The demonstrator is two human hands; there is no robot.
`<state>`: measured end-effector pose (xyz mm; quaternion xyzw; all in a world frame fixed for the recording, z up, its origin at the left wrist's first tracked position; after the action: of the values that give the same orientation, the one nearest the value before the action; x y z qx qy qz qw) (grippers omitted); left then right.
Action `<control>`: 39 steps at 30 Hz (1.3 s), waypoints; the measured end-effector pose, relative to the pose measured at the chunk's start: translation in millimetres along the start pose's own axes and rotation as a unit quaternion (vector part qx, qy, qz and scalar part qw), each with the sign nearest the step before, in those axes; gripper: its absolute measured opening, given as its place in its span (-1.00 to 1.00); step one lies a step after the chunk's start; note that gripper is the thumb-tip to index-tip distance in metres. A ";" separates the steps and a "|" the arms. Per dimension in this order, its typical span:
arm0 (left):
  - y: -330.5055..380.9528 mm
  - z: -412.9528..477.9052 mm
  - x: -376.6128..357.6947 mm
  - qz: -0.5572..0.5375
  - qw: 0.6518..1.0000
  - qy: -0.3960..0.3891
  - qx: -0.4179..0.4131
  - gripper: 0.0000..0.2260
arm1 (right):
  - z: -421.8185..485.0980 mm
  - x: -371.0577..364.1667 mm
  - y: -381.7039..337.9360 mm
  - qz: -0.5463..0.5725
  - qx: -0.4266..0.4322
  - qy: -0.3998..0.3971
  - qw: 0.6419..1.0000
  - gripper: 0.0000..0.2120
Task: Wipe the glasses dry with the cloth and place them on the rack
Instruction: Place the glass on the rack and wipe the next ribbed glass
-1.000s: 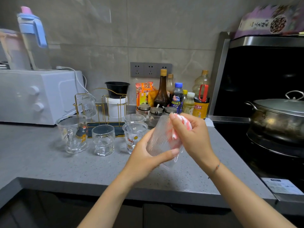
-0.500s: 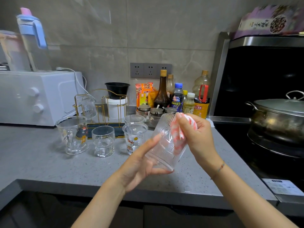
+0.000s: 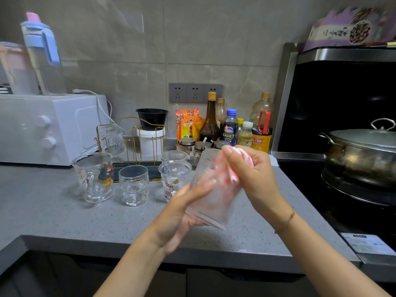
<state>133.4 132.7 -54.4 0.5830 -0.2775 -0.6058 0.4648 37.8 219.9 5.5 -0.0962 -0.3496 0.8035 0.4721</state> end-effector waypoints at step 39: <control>17.5 2.7 3.3 0.242 0.967 0.043 -0.065 -0.02 | 0.6 7.4 -2.7 -0.069 -0.010 0.022 0.997 -0.62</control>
<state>135.4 122.0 -40.0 0.4922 -0.3500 -0.4661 0.6465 35.4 226.6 9.0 -0.0943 -0.3527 0.7634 0.5329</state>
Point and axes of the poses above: each hand's wrist, its own z-axis towards the middle knuckle, its own x-axis out of the back of the hand, y = z × x, the point moved 5 cm from there along z, towards the middle knuckle, and after that the axes turned 10 degrees about -z, right-handed, at the moved point
